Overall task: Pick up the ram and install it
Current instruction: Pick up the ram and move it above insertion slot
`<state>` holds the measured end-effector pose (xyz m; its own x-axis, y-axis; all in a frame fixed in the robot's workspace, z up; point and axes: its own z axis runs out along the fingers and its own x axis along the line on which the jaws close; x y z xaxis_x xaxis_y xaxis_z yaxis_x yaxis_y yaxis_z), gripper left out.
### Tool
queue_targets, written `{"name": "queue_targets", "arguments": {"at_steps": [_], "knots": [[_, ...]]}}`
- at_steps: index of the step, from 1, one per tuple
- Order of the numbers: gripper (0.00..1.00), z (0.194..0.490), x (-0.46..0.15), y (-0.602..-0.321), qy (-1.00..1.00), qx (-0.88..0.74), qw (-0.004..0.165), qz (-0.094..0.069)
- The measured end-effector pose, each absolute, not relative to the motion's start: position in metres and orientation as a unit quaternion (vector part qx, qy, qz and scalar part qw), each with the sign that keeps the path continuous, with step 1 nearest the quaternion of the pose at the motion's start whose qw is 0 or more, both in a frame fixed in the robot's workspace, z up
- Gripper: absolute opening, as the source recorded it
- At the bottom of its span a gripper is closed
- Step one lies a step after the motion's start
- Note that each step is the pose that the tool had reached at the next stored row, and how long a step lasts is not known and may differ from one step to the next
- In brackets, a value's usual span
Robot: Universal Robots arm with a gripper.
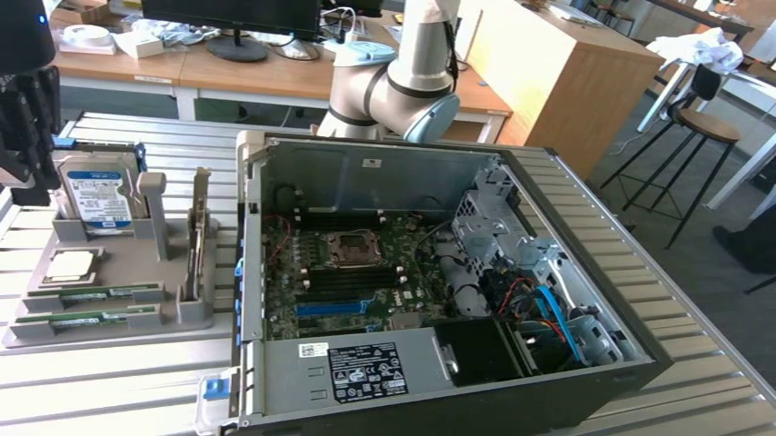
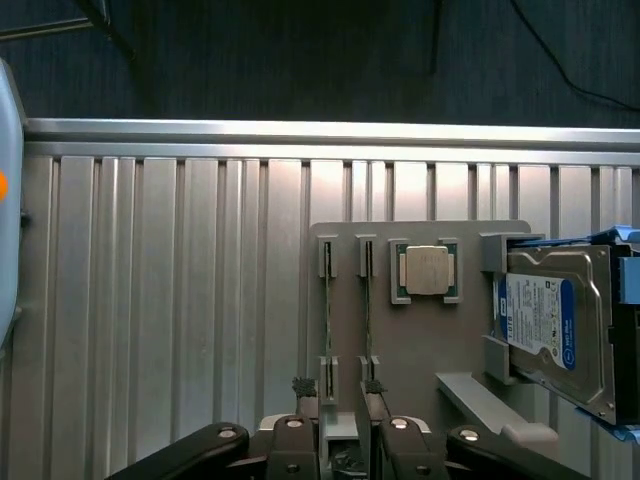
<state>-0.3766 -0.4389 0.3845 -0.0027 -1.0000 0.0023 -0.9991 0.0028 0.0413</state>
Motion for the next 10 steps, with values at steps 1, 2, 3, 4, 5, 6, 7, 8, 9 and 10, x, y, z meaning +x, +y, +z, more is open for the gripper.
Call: {"name": "queue_targets", "arguments": {"at_steps": [1,2,3,4,5,6,7,8,9,10], "knots": [[0.3,0.3845,-0.3766,-0.4389,-0.708,0.706,0.015,-0.014],[0.3,0.3845,-0.3766,-0.4388,-0.708,0.706,0.015,-0.014],[0.3,0.3844,-0.3766,-0.4388,-0.708,0.706,0.015,-0.014],[0.3,0.384,-0.3765,-0.4388,-0.708,0.706,0.015,-0.014],[0.3,0.3829,-0.3765,-0.4388,-0.708,0.706,0.015,-0.014],[0.3,0.3818,-0.3766,-0.4389,-0.708,0.706,0.015,-0.014],[0.3,0.3803,-0.3766,-0.4388,-0.708,0.706,0.015,-0.014],[0.3,0.3787,-0.3766,-0.4389,-0.708,0.706,0.015,-0.014],[0.3,0.377,-0.3766,-0.4388,-0.708,0.706,0.015,-0.014],[0.3,0.3753,-0.3766,-0.4389,-0.708,0.706,0.015,-0.014]]}}
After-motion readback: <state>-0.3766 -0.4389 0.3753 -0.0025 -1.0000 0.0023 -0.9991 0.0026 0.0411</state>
